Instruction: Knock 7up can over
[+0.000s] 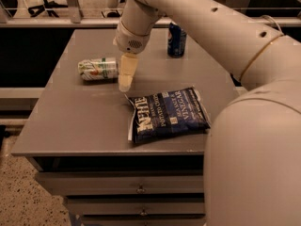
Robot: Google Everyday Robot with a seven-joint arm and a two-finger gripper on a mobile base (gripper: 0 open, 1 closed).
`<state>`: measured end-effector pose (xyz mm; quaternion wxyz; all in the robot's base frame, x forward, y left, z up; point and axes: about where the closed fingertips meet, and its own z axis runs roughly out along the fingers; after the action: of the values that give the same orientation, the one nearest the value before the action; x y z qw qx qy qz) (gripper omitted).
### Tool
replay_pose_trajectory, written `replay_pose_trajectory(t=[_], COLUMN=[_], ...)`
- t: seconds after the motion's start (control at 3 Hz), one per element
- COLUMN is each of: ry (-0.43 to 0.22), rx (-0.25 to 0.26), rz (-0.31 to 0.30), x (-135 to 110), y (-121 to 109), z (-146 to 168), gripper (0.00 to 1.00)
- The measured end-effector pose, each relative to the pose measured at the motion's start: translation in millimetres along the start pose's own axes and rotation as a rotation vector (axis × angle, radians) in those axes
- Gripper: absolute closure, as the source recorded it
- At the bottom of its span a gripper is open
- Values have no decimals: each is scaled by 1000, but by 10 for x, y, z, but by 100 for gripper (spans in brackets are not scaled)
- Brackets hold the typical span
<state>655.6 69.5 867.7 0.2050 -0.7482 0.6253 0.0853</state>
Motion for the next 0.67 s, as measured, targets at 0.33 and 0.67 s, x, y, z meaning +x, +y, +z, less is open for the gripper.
replay_pose_trajectory(t=[0.33, 0.67], ry=[-215, -373], rx=[58, 128], rz=[88, 175], x=[237, 554], y=[27, 141], z=[-298, -538], gripper=[0, 0])
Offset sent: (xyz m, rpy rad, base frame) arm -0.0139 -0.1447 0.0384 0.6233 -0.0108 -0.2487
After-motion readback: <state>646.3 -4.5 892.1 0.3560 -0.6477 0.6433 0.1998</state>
